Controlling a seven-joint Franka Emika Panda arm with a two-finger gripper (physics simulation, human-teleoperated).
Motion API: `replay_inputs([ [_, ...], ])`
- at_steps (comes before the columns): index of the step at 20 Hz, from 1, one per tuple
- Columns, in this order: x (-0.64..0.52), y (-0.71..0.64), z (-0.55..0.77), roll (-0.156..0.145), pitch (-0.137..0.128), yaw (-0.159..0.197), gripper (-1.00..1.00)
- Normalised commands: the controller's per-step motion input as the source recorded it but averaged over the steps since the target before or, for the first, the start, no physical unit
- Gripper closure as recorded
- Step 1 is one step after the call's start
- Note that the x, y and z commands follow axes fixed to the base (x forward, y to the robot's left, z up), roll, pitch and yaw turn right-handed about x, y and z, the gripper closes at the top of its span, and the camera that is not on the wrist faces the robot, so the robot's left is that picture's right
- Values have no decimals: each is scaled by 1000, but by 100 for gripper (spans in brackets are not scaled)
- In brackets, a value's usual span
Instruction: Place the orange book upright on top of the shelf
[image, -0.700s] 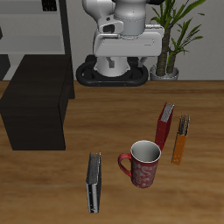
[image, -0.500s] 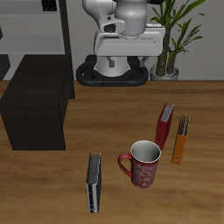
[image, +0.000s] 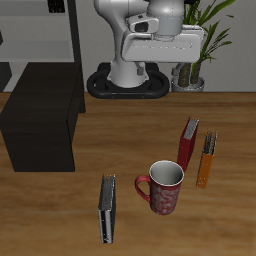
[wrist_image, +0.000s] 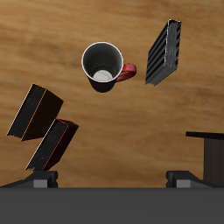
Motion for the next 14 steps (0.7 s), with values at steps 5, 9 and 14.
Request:
replay_inputs([
  [5, 79, 321, -15, -27, -27, -8, -100],
  [9, 101, 515, -147, 15, -18, 10, -100],
  [14, 161, 439, -188, 16, -21, 15, -100],
])
